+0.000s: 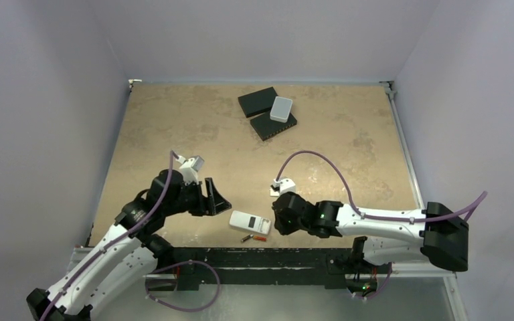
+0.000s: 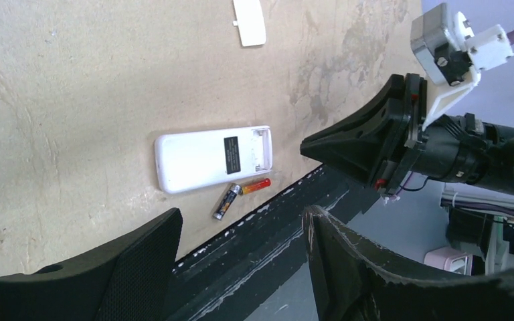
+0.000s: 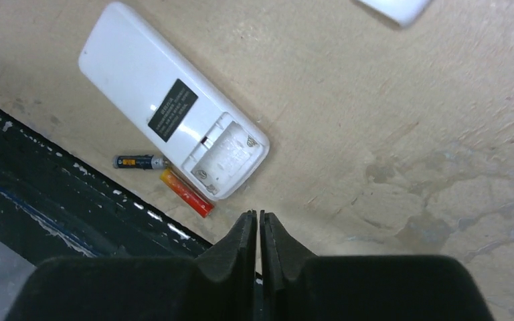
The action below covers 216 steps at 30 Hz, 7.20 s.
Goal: Load the batteries into the remote control
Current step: Adjust the remote control at the center of the board, then pick up the battery from the center of the board, then load the battery into the remote control.
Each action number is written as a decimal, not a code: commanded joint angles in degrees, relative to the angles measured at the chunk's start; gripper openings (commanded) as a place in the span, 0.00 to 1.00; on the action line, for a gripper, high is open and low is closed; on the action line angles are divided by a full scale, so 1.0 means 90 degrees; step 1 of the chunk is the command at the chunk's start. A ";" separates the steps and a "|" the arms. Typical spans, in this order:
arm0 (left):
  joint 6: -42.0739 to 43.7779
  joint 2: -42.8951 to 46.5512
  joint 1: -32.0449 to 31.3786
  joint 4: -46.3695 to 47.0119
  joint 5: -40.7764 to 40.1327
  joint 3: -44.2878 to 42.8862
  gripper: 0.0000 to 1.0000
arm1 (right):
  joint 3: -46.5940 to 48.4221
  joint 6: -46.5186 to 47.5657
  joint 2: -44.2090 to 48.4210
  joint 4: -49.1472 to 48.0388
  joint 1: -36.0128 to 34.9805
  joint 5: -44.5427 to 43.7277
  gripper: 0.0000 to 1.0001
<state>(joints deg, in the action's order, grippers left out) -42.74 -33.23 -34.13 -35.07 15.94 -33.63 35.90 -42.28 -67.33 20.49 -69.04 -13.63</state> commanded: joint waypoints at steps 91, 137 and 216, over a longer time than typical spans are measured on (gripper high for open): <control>-0.0528 -0.2900 0.0003 0.4482 0.0594 0.2341 0.64 | 0.0327 -0.0259 -0.1757 -0.1590 0.0180 -0.0147 0.08; 0.0321 0.0088 0.0013 -0.0762 -0.0803 -0.1418 0.65 | 0.0923 0.2310 -0.1888 -0.0915 -0.0173 0.1807 0.55; -0.0131 -0.2169 0.0013 0.3149 -0.0113 0.0823 0.64 | 0.2337 0.2031 -0.1926 0.1335 -0.0044 -0.0324 0.00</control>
<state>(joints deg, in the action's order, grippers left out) -43.94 -50.48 -34.13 -13.85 13.52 -27.03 54.11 -26.46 -83.22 32.88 -70.35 -18.20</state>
